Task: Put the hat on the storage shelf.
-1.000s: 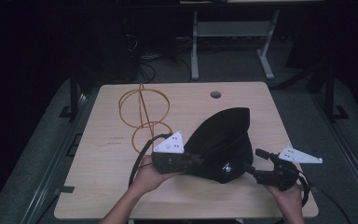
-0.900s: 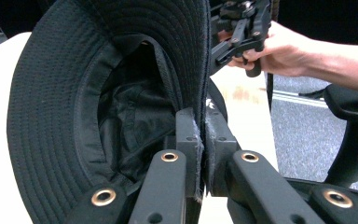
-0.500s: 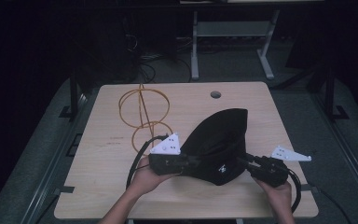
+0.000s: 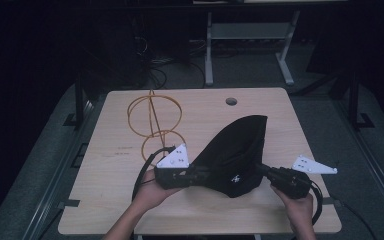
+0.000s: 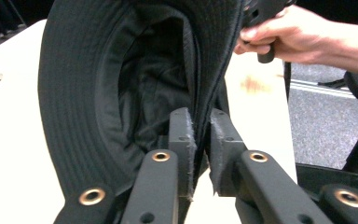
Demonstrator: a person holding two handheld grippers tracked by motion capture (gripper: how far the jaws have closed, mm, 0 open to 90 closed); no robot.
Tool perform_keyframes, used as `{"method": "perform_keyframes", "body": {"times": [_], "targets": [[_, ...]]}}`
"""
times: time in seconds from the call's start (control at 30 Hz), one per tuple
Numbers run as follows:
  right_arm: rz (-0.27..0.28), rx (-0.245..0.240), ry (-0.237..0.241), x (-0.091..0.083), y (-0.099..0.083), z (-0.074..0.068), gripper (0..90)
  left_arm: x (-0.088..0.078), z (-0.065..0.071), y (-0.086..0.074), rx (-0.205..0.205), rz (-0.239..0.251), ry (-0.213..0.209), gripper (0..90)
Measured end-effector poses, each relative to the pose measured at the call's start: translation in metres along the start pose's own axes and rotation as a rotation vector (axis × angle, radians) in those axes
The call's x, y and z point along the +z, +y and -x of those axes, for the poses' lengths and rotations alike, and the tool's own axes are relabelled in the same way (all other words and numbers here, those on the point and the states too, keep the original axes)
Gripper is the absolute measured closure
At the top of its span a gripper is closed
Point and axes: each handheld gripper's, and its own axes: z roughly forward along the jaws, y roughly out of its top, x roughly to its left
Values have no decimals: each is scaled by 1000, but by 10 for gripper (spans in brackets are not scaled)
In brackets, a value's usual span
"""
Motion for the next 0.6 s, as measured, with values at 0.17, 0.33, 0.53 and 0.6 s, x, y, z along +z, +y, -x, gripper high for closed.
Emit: {"method": "perform_keyframes", "body": {"times": [0.17, 0.33, 0.53, 0.6], "targets": [[15, -27, 0, -6, 11, -5, 886, -6, -2, -3, -13, 9, 24, 720], [13, -56, 2, -12, 23, -10, 888, -15, -3, -8, -34, 10, 42, 643], [16, -85, -2, -18, 37, -15, 889, -28, -1, -19, -46, 18, 78, 592], [17, -96, -5, -19, 42, -17, 889, -31, 0, -23, -53, 17, 90, 568]]}}
